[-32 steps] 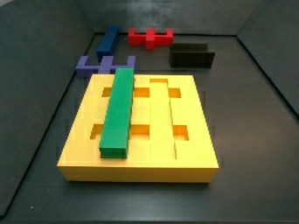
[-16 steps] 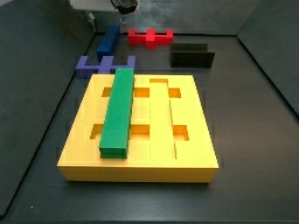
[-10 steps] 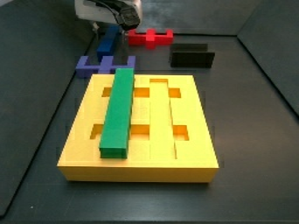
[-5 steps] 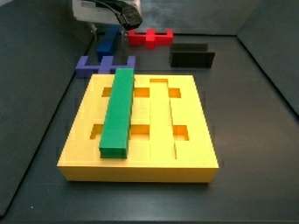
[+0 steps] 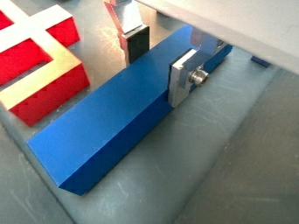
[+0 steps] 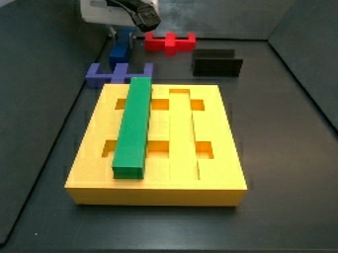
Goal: Pick up the blue object. Move up. Move to above the board. Insert the blue object.
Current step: Pick up the blue object, then move up.
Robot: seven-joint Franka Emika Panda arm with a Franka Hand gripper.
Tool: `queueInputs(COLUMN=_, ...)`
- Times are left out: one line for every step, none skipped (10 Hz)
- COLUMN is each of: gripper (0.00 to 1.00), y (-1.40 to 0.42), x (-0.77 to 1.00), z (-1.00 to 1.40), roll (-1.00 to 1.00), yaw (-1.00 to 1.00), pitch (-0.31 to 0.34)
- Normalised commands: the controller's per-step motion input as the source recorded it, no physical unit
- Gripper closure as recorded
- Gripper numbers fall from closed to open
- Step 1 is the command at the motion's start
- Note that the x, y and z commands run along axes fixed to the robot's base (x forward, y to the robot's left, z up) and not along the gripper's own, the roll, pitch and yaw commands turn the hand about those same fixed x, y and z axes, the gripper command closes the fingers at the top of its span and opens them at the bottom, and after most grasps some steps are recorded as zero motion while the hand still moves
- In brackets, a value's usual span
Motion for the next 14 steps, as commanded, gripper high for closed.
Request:
queueInputs(gripper=1.0, y=0.0, x=0.0, z=0.0, roll=0.0, yaw=0.0, pitch=0.0)
queueInputs(gripper=1.0, y=0.0, x=0.0, z=0.0, roll=0.0, yaw=0.0, pitch=0.0)
queueInputs(gripper=1.0, y=0.0, x=0.0, z=0.0, roll=0.0, yaw=0.0, pitch=0.0)
queueInputs(gripper=1.0, y=0.0, x=0.0, z=0.0, roll=0.0, yaw=0.0, pitch=0.0)
queueInputs(gripper=1.0, y=0.0, x=0.0, z=0.0, roll=0.0, yaw=0.0, pitch=0.0)
queueInputs(gripper=1.0, y=0.0, x=0.0, z=0.0, roll=0.0, yaw=0.0, pitch=0.0)
queueInputs(gripper=1.0, y=0.0, x=0.0, z=0.0, roll=0.0, yaw=0.0, pitch=0.0)
queueInputs(gripper=1.0, y=0.0, x=0.0, z=0.0, roll=0.0, yaw=0.0, pitch=0.0)
queueInputs(gripper=1.0, y=0.0, x=0.0, z=0.0, roll=0.0, yaw=0.0, pitch=0.0)
queueInputs(gripper=1.0, y=0.0, x=0.0, z=0.0, roll=0.0, yaw=0.0, pitch=0.0)
queueInputs(gripper=1.0, y=0.0, x=0.0, z=0.0, roll=0.0, yaw=0.0, pitch=0.0)
queueInputs(gripper=1.0, y=0.0, x=0.0, z=0.83, roll=0.0, yaw=0.0, pitch=0.0)
queueInputs(gripper=1.0, y=0.05, x=-0.07, z=0.79, roll=0.0, yaw=-0.03, pitch=0.036)
queueInputs(gripper=1.0, y=0.04, x=-0.1, z=0.62, roll=0.03, yaw=-0.04, pitch=0.064)
